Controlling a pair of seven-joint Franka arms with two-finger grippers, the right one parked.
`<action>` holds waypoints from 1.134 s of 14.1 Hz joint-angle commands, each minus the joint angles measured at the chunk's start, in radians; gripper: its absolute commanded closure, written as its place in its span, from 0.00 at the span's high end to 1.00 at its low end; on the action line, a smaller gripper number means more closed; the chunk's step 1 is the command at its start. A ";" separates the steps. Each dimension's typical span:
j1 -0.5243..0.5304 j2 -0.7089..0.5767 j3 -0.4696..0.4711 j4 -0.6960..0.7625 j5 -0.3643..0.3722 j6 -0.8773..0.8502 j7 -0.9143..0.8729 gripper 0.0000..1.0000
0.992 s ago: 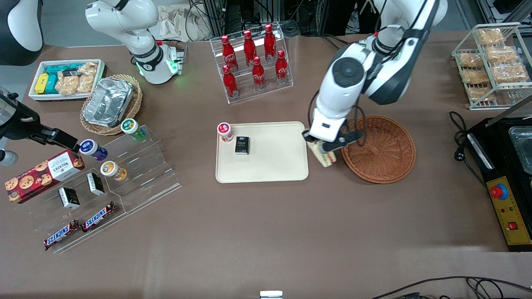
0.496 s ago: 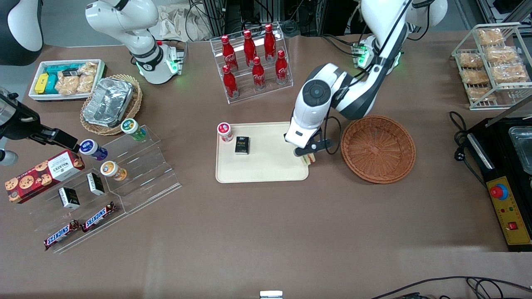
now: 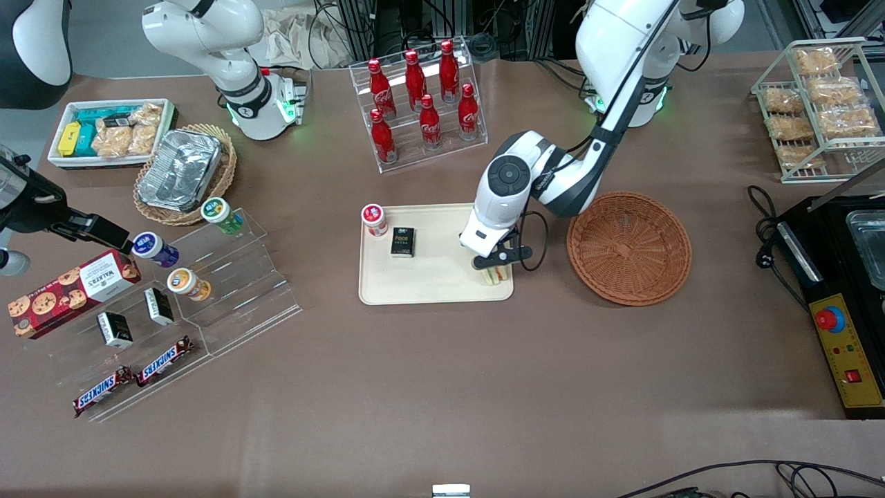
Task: Place sandwich from basket to tray
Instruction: 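Carry the sandwich to the cream tray and lower it beside the black box, then open the left gripper to release the sandwich on the tray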
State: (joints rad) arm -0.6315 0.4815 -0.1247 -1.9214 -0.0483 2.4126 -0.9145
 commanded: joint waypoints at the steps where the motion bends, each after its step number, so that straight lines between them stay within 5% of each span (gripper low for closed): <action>1: -0.010 0.008 0.010 0.007 -0.002 0.006 0.032 0.35; 2: -0.008 0.006 0.013 -0.002 -0.002 0.006 0.063 0.85; 3: -0.008 0.003 0.014 -0.007 -0.002 0.006 0.060 0.99; 9: 0.038 -0.095 0.022 0.039 -0.007 -0.140 0.026 1.00; 16: 0.271 -0.325 0.020 0.140 0.053 -0.461 0.109 1.00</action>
State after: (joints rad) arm -0.4305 0.2304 -0.0937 -1.7708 -0.0306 2.0180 -0.8563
